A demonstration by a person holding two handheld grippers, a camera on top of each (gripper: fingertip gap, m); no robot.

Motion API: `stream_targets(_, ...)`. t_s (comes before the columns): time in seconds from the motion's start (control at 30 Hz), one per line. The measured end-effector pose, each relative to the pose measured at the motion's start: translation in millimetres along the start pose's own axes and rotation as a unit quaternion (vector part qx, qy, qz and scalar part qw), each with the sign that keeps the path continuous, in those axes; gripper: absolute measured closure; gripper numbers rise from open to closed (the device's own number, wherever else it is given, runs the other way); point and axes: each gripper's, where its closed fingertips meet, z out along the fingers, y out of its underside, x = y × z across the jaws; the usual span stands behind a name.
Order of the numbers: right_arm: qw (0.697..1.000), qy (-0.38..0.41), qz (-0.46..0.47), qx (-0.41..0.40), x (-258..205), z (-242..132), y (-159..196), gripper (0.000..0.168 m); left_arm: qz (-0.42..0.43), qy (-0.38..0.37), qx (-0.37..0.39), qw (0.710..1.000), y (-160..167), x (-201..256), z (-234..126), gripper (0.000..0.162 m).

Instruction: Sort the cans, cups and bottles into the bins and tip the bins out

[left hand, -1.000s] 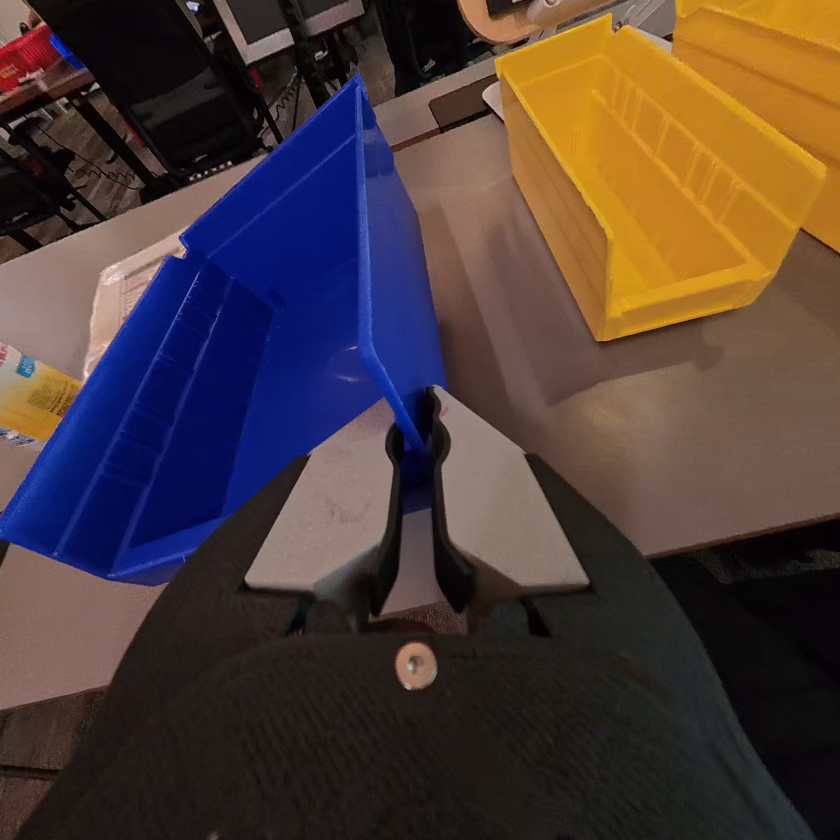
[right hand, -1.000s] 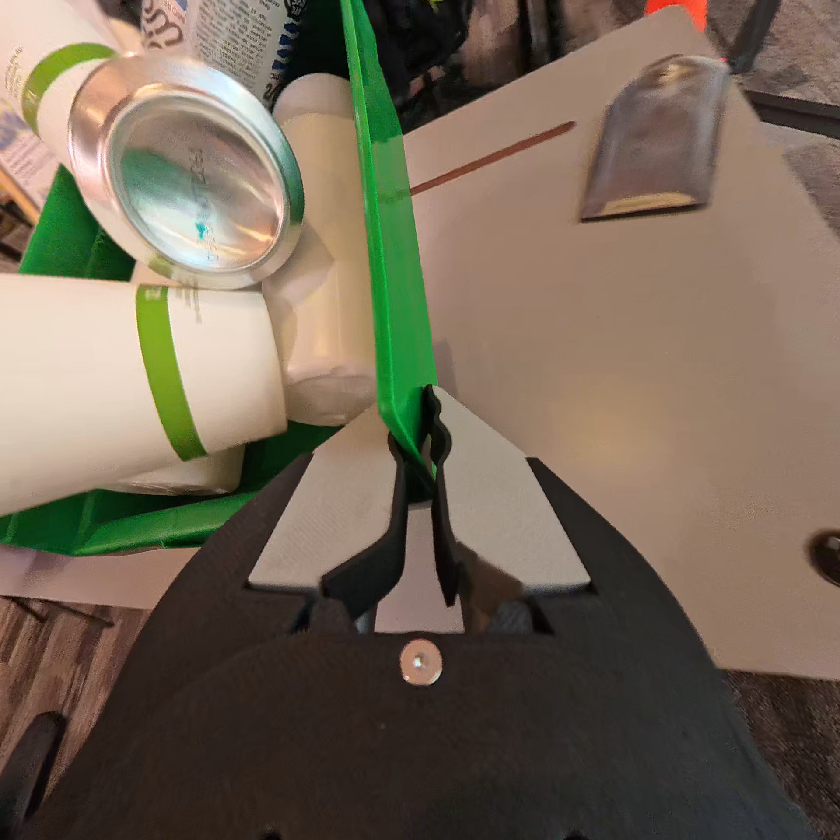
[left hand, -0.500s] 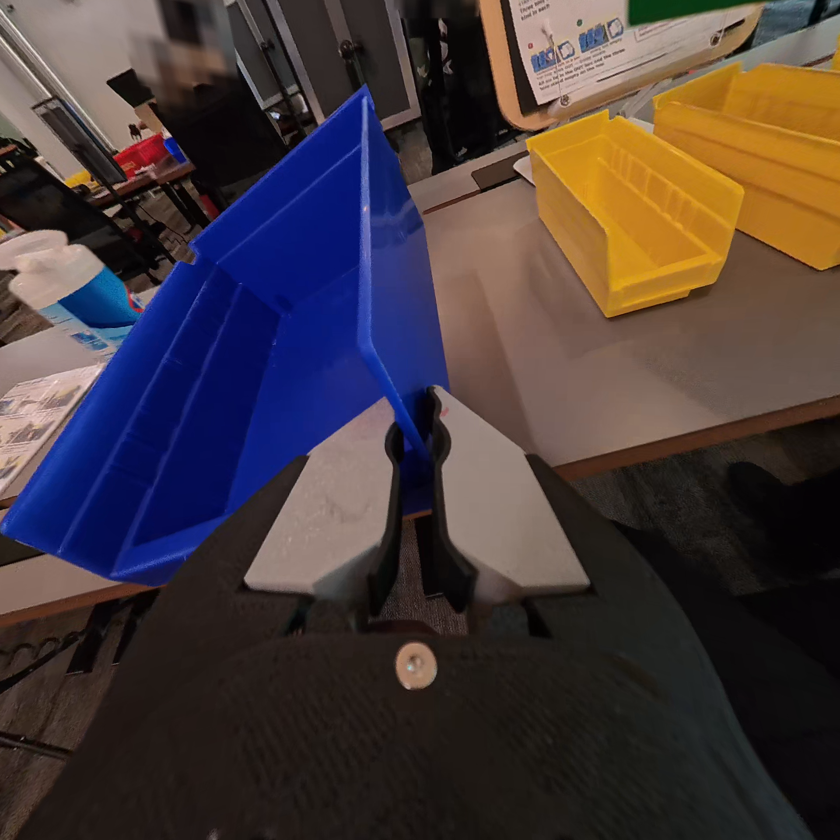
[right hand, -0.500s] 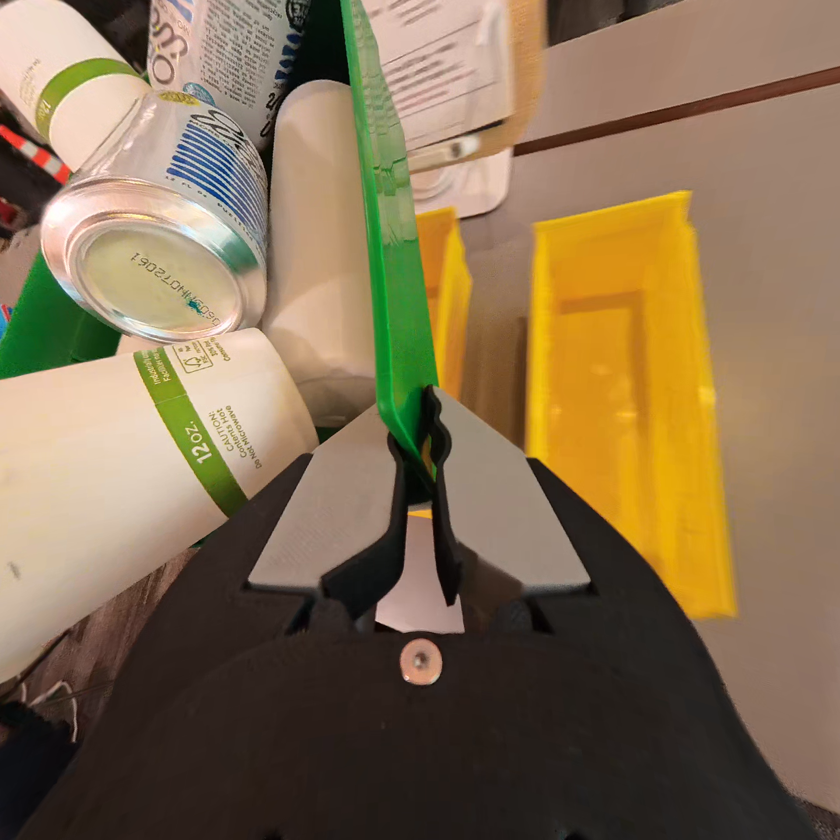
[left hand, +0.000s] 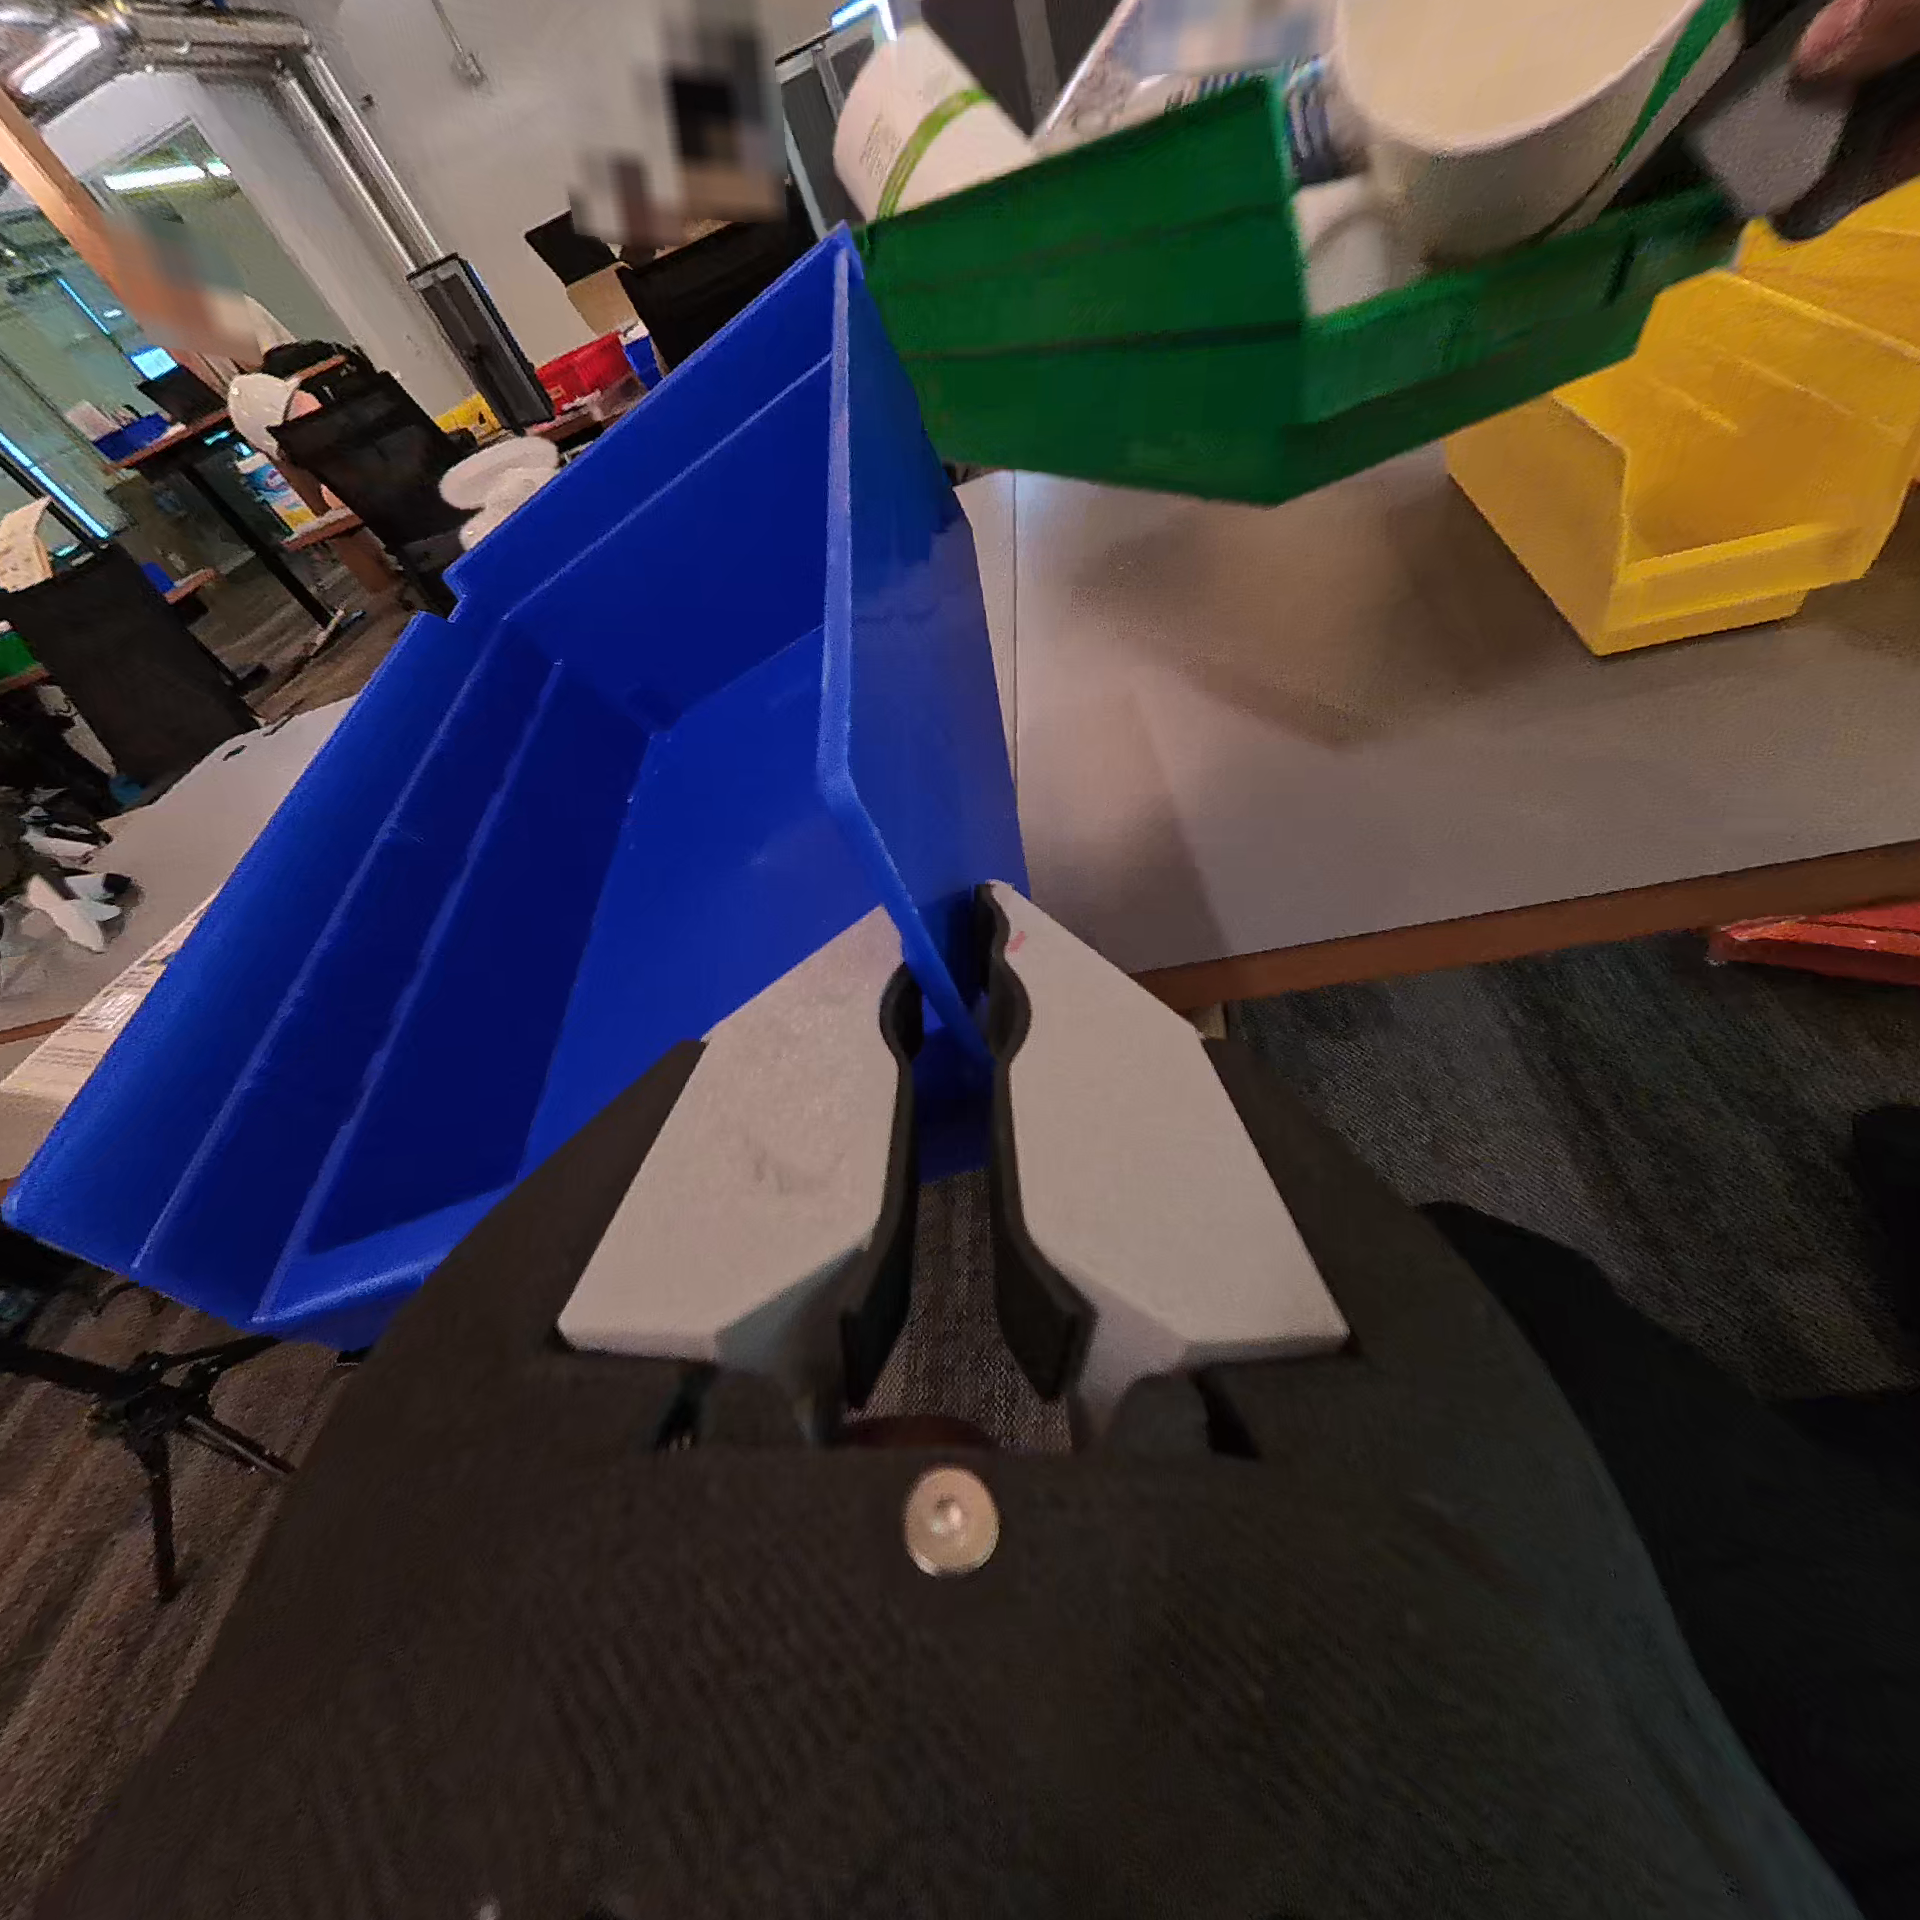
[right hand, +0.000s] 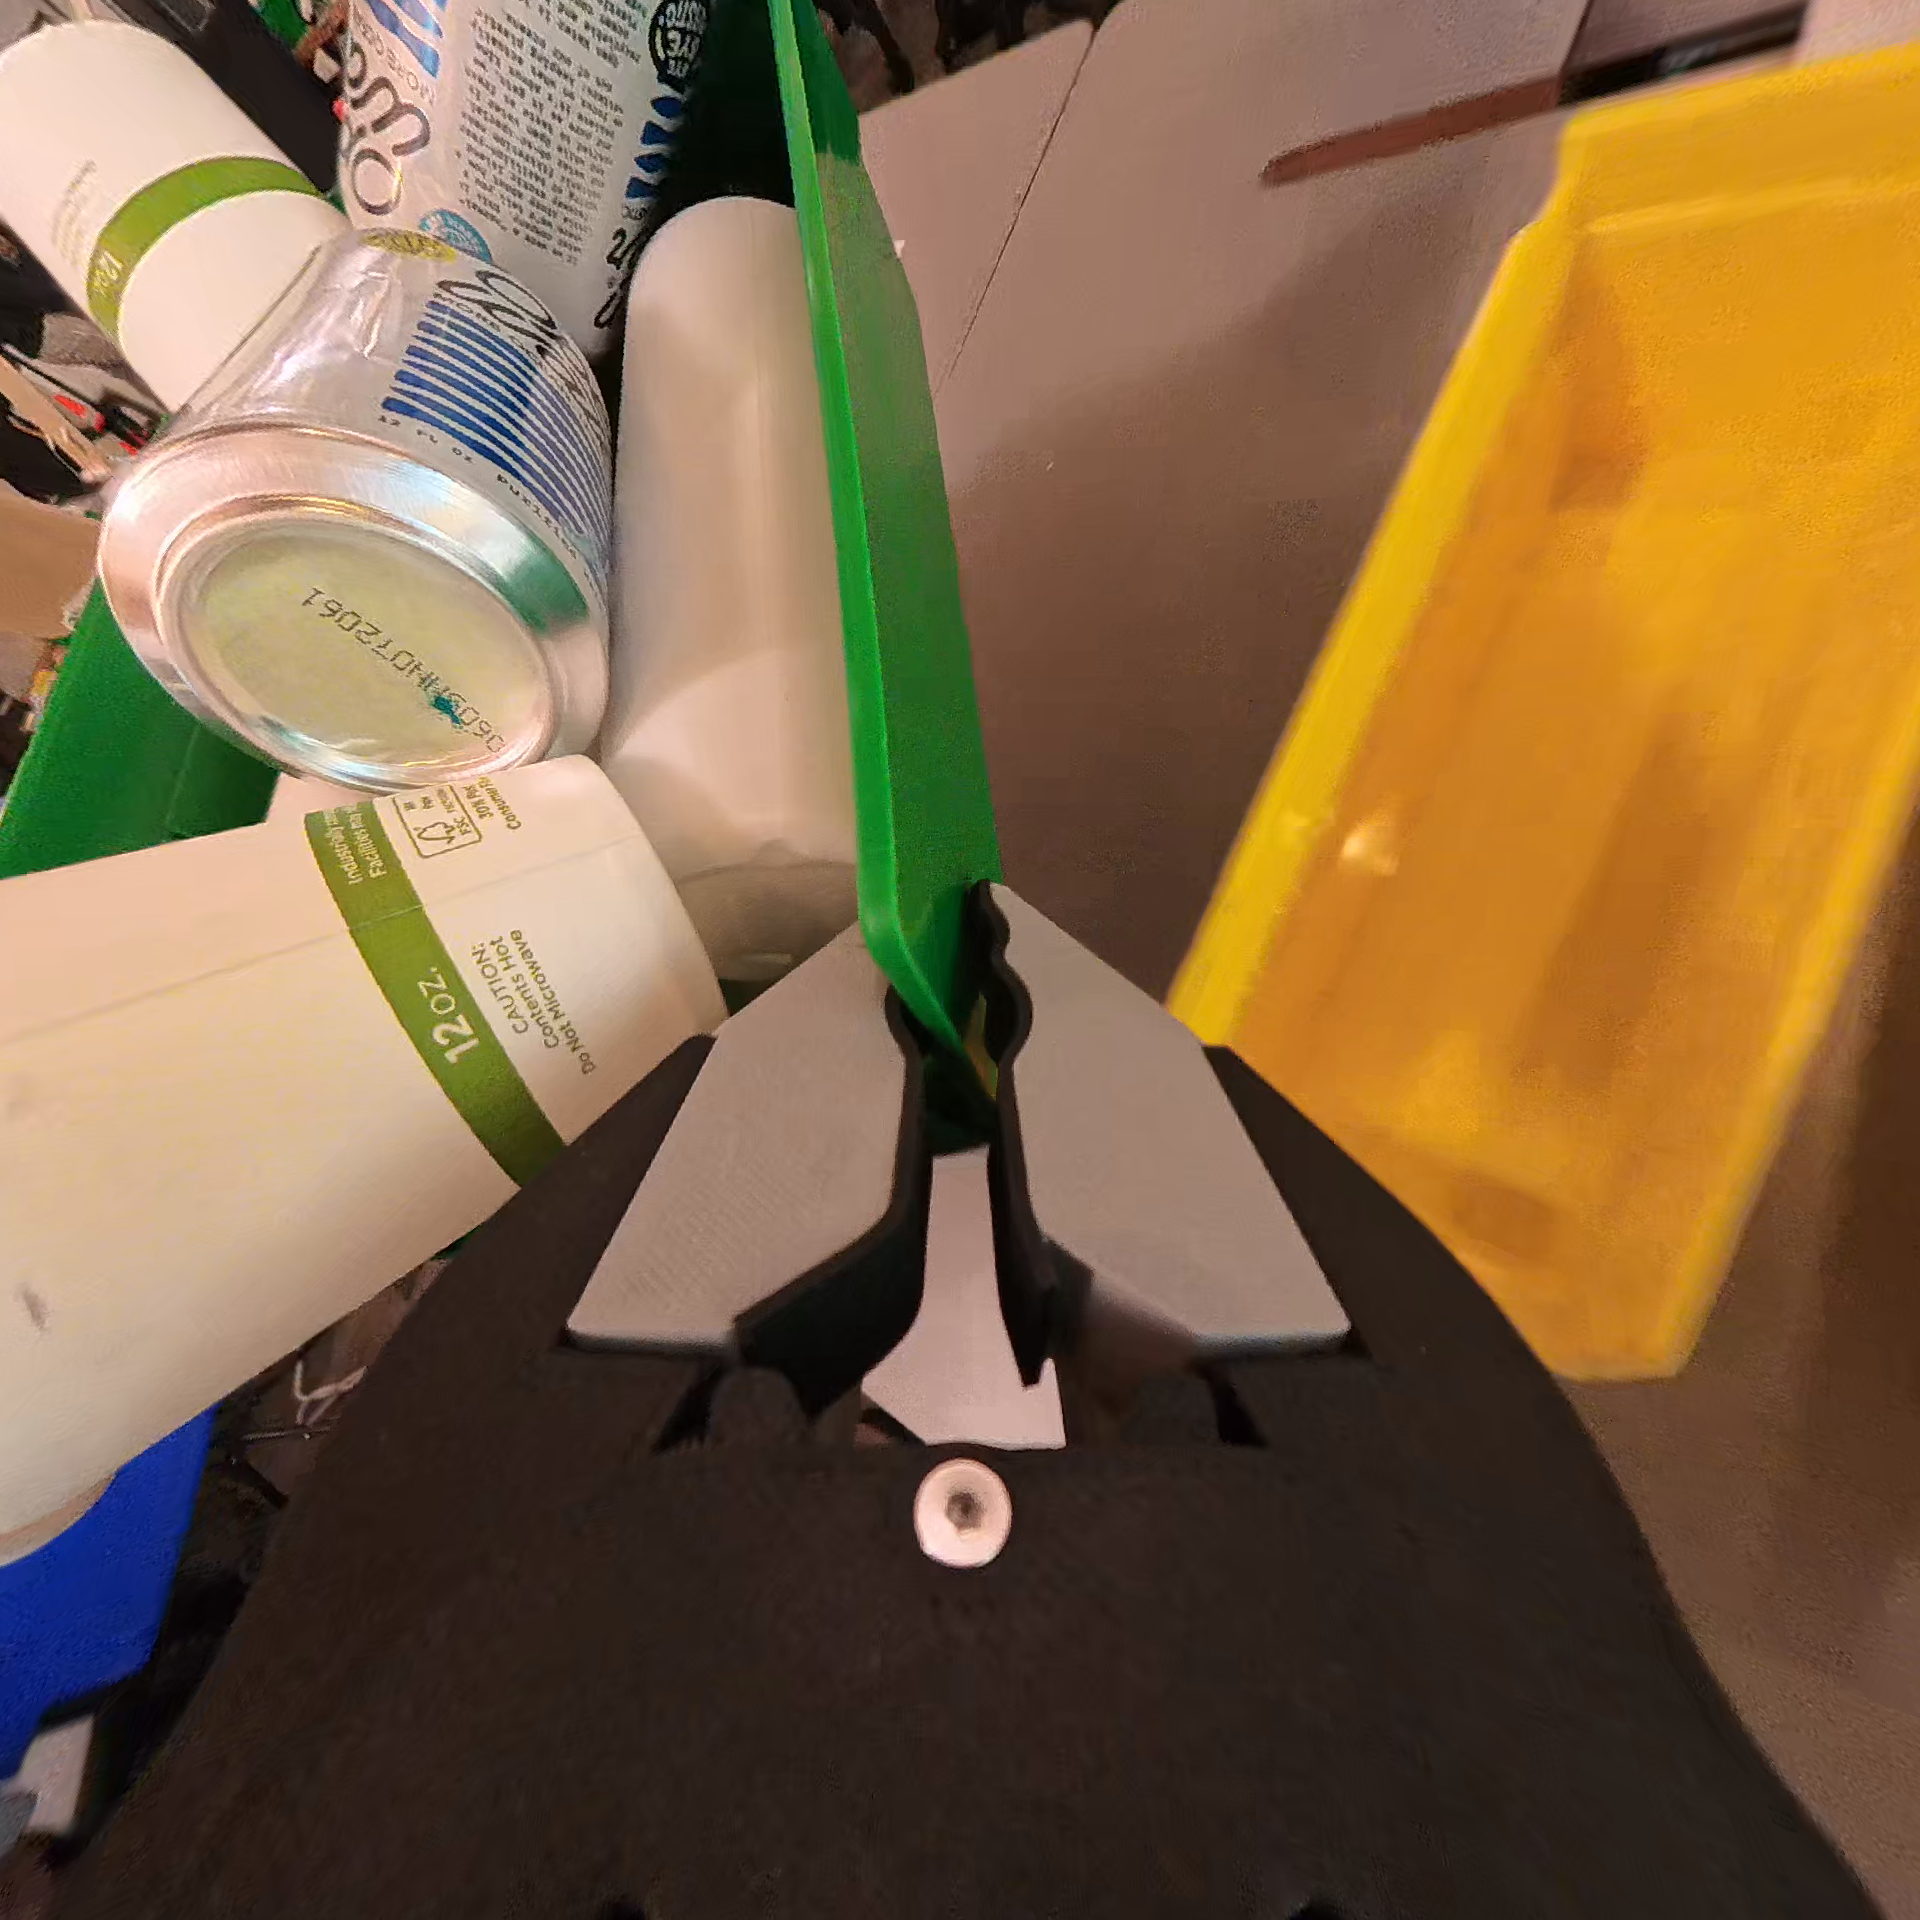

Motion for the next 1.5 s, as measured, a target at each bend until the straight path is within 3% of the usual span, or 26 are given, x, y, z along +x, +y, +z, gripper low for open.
stream_targets(0.13,0.999,0.002,0.032,0.009,-15,41,34,0.165,-0.004,-0.01,0.006,1.0,4,-8,-7,0.158)
stream_targets(0.27,0.996,0.016,0.072,0.042,-5,55,52,0.161,-0.001,-0.011,0.006,1.0,7,-8,-7,0.157)
stream_targets(0.43,0.992,0.085,0.065,0.074,32,60,82,0.159,0.003,0.0,0.001,1.0,10,1,-1,0.157)
stream_targets(0.53,0.983,0.059,0.13,0.112,29,60,98,0.151,0.006,0.004,-0.003,1.0,9,7,2,0.157)
stream_targets(0.63,0.982,0.066,0.132,0.114,22,62,119,0.146,0.008,0.003,0.002,1.0,3,10,5,0.157)
stream_targets(0.77,0.984,0.051,0.087,0.149,8,38,113,0.141,0.01,0.002,0.012,1.0,-14,11,4,0.157)
stream_targets(0.83,0.979,0.021,0.074,0.189,-2,14,105,0.126,0.014,0.0,0.022,1.0,-30,11,2,0.157)
stream_targets(0.97,0.977,-0.061,0.004,0.205,-17,-49,110,0.123,0.035,0.014,0.056,0.998,-79,33,-4,0.157)
stream_targets(1.0,0.973,-0.09,-0.025,0.211,-17,-73,111,0.115,0.039,0.027,0.068,0.997,-95,44,-6,0.157)
stream_targets(1.03,0.969,-0.107,-0.054,0.215,-11,-97,113,0.108,0.043,0.043,0.08,0.995,-111,57,-6,0.157)
stream_targets(1.13,0.962,-0.098,-0.105,0.233,44,-175,116,0.108,0.058,0.094,0.114,0.987,-163,110,-1,0.158)
stream_targets(1.37,0.934,0.061,-0.141,0.323,213,-360,126,0.111,0.115,0.234,0.186,0.947,-292,315,12,0.158)
stream_targets(1.5,0.919,0.12,-0.111,0.358,286,-446,144,0.112,0.124,0.319,0.203,0.917,-338,463,15,0.158)
